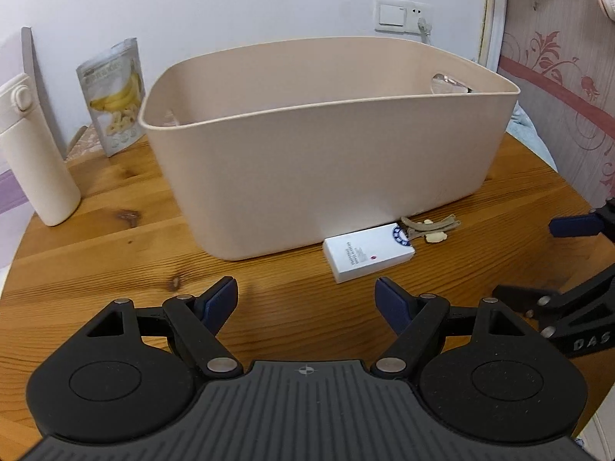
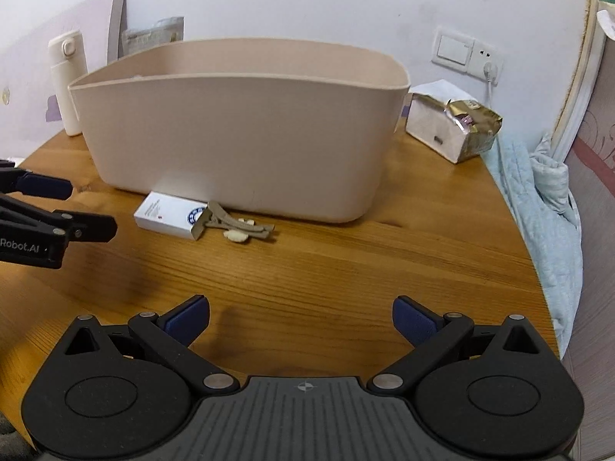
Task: Organize objects
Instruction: 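Withdraw both tools from the bin toward the last items, then grasp the white card box with left tool while right tool grasps the beige hair clip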
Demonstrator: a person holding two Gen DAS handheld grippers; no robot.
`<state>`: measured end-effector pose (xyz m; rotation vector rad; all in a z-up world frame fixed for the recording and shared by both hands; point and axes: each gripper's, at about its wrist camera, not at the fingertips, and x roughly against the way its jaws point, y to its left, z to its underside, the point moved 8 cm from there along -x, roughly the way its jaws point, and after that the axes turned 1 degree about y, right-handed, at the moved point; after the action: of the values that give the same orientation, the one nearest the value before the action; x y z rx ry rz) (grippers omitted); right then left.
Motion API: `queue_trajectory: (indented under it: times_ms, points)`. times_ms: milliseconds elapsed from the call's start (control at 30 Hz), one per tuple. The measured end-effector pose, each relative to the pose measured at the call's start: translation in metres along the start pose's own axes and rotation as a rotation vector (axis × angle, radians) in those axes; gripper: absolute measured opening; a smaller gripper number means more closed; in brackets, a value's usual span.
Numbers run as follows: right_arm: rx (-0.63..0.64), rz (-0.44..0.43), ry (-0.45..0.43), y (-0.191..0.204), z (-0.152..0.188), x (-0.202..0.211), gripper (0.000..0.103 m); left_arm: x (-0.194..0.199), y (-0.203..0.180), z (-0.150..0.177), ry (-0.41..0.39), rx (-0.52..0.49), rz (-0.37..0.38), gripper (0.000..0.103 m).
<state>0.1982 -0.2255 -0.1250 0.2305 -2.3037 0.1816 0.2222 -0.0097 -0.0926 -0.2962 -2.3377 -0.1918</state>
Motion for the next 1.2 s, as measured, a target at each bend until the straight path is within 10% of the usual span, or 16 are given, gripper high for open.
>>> queue_trajectory:
  times_ms: [633,1200]
  points:
    - [-0.050,-0.026,0.005,-0.009,-0.002,-0.023,0.103,-0.035,-0.037,-0.019,0.012,0.000,0.067,0.089]
    - [-0.052,-0.031,-0.024,0.004,-0.018,-0.039,0.103,-0.053,-0.004,-0.012,0.034,0.114,-0.053,0.089]
